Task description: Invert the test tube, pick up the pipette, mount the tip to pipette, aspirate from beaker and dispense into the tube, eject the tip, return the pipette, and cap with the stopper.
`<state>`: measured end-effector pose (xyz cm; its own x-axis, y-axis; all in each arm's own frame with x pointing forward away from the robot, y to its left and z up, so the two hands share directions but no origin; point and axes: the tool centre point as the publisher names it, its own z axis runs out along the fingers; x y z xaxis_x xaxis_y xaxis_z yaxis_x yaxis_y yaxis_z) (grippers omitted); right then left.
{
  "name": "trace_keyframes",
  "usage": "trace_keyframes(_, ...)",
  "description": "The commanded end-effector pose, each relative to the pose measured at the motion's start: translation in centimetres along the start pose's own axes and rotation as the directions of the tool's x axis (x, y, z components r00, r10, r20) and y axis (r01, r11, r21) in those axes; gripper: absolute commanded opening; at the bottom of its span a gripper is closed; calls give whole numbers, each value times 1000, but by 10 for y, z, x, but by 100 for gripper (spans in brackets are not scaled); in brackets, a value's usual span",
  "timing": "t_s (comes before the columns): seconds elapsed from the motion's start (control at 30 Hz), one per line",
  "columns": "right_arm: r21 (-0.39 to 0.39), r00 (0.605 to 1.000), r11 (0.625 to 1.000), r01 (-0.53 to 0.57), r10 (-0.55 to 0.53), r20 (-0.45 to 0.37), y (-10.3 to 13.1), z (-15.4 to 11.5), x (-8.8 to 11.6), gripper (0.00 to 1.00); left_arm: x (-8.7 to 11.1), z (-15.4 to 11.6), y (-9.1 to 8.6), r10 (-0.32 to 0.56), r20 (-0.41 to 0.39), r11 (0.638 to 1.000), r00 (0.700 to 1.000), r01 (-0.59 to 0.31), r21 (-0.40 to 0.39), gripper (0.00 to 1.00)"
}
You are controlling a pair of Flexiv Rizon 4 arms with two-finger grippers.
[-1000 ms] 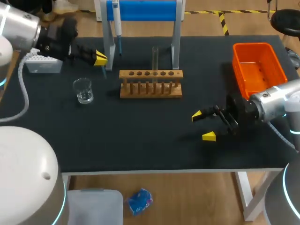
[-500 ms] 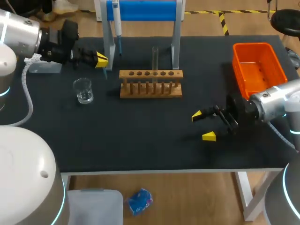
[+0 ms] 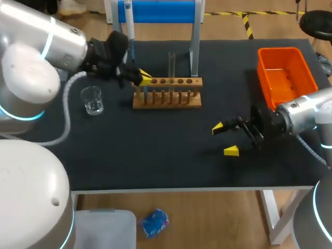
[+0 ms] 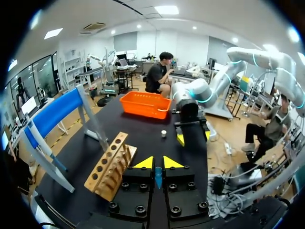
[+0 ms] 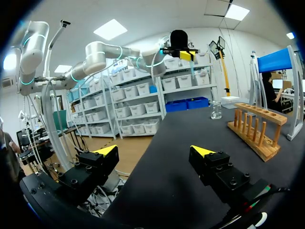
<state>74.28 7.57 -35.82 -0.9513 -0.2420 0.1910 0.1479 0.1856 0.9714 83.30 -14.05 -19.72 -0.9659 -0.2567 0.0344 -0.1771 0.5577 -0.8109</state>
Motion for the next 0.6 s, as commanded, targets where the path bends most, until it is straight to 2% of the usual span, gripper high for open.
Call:
trace_keyframes(0.03,0,1000,1000,1,-1,0,0,0,0,100,19,32,-7,14,20,1000,1000,-14,23,0)
trace_keyframes(0.07,0,1000,1000,1,-1,0,0,0,0,100,23,37,-10,12,-6,998,1000,-12,57,0)
trace_keyframes(0.1,0,1000,1000,1,-1,0,0,0,0,100,28,42,-13,13,-19,998,1000,-12,58,0)
trace_keyframes(0.13,0,1000,1000,1,-1,0,0,0,0,100,32,48,-15,28,-22,999,999,-27,34,0)
trace_keyframes(0.17,0,1000,1000,1,-1,0,0,0,0,100,36,52,-17,31,-46,998,998,-29,56,0)
trace_keyframes(0.27,0,1000,1000,1,-1,0,0,0,0,100,47,65,-21,36,-79,998,996,-31,53,0)
trace_keyframes(0.33,0,1000,1000,1,-1,0,0,0,0,100,54,73,-23,41,-77,999,996,-39,28,0)
trace_keyframes(0.4,0,1000,1000,1,-1,0,0,0,0,100,60,78,-25,47,-131,996,990,-36,86,0)
trace_keyframes(0.47,0,1000,1000,1,-1,0,0,0,0,100,63,85,-21,59,-191,991,980,-35,127,0)
trace_keyframes(0.6,0,1000,1000,1,-1,0,0,0,0,100,63,85,-21,59,-191,991,980,-35,127,0)
